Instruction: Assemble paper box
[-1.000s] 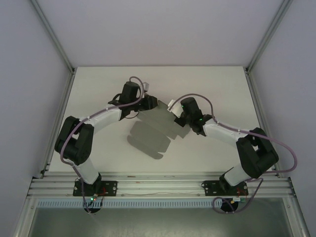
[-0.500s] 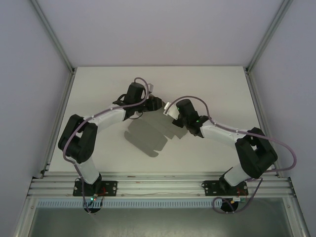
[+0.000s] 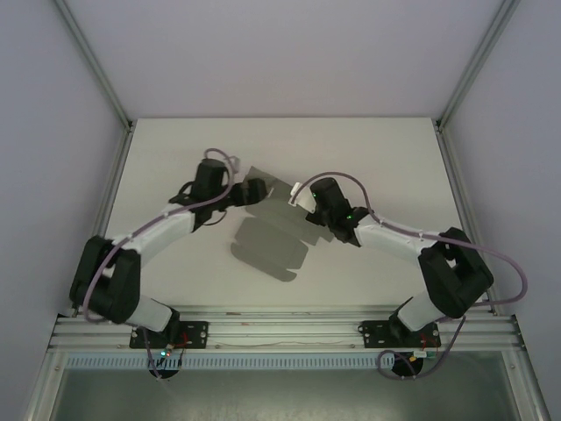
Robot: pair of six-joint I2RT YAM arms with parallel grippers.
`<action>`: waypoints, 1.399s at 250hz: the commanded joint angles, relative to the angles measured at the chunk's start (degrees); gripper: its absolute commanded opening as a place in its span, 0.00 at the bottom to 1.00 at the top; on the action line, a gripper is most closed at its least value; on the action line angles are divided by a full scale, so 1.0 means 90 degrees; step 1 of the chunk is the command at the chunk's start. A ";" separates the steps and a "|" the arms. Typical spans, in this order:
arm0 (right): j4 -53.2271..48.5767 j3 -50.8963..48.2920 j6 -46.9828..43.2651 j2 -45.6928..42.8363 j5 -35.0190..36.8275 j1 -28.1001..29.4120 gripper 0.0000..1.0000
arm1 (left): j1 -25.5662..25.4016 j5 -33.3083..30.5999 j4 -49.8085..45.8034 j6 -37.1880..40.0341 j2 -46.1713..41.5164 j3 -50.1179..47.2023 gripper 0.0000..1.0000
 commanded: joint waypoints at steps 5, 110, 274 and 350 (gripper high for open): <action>0.0254 -0.0252 -0.0048 -0.0314 -0.0206 -0.0216 0.00 | 0.0617 -0.0494 -0.0281 0.0207 -0.0403 -0.0623 1.00; 0.0365 -0.0292 0.0227 -0.0574 -0.0926 -0.0438 0.00 | 0.1069 0.0007 0.0283 0.0238 0.0752 -0.0594 0.98; 0.0141 -0.0109 0.0750 -0.0484 -0.1365 -0.0507 0.00 | 0.0406 0.2335 0.2555 0.0785 0.1208 -0.1095 0.92; 0.0347 -0.0203 0.0982 -0.0506 -0.1672 -0.0502 0.00 | 0.0187 0.2634 0.2854 0.0594 0.1818 -0.0642 0.80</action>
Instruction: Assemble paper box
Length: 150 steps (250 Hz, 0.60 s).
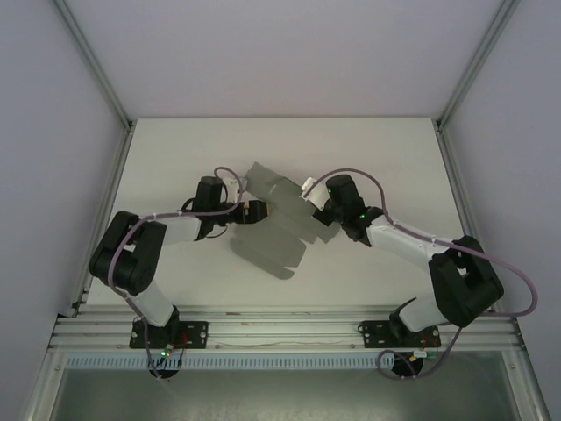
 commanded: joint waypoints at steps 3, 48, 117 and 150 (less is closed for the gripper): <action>0.0277 0.0078 0.0259 -0.0091 -0.0326 0.0029 0.00 | -0.0024 0.0347 0.0479 -0.0003 0.0243 0.0290 0.79; 0.0233 0.0133 0.0232 -0.0014 -0.0252 0.0029 0.00 | -0.0029 0.0370 0.0674 -0.0175 0.0419 0.0361 0.44; 0.0258 0.0141 0.0078 -0.0047 -0.0328 0.0028 0.00 | -0.0047 0.0053 0.0559 -0.0251 0.0496 0.0358 0.20; 0.0200 0.0159 0.0000 -0.0117 -0.0407 0.0029 0.00 | -0.0062 -0.0157 0.0343 -0.0185 0.0532 0.0440 0.13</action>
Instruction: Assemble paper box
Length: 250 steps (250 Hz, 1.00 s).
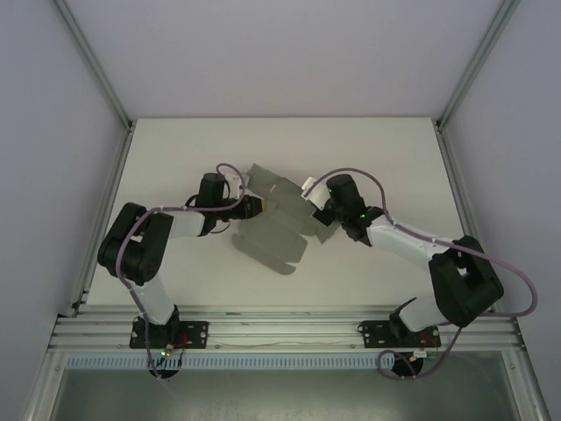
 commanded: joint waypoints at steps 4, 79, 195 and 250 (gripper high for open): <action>0.0177 0.0152 -0.0050 -0.0126 -0.0339 0.0059 0.00 | -0.0072 -0.0259 -0.0104 0.0093 0.0110 0.0216 0.12; 0.0006 0.0135 -0.0291 -0.0191 -0.0304 0.0050 0.00 | -0.0139 -0.0700 -0.0580 0.0268 -0.0054 0.0195 0.00; 0.1789 -0.0163 -0.3637 0.0494 0.2527 0.0702 0.00 | 0.0263 -0.2278 -0.2224 0.0220 -0.1998 -0.0204 1.00; 0.3525 -0.0547 -0.5115 0.0991 0.2941 0.0945 0.00 | 0.0952 -0.3026 -0.2864 -0.0113 -0.2155 0.0268 1.00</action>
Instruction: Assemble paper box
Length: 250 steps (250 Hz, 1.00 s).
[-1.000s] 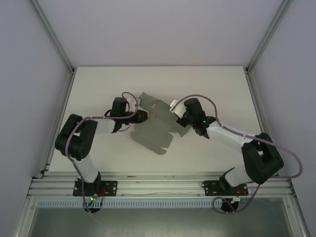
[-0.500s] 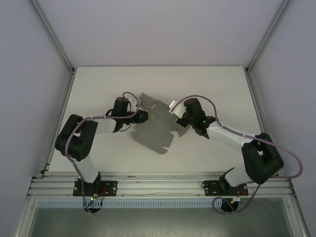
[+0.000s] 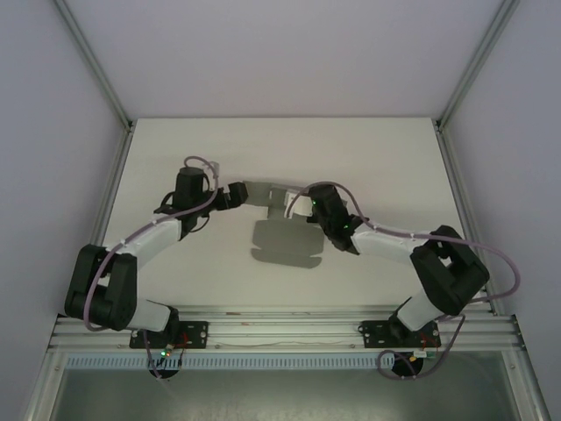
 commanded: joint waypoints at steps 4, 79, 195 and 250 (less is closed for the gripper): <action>0.1545 -0.0230 -0.1445 0.0326 0.0702 0.0116 0.00 | 0.0372 -0.0676 -0.0690 -0.0215 0.0123 0.0399 1.00; 0.3391 -0.0640 -0.2389 0.0948 0.0597 0.0227 0.00 | 0.0519 -0.0040 -0.0777 0.0362 0.1685 0.1877 1.00; 0.2602 -0.0475 -0.1066 0.0480 0.0629 0.0231 0.00 | -0.0148 0.1540 -0.0763 0.1084 0.2076 0.1699 0.67; 0.2697 -0.0460 -0.0992 0.0681 0.0814 0.0226 0.00 | -0.0626 0.1836 -0.0047 0.1238 0.1782 0.1101 0.59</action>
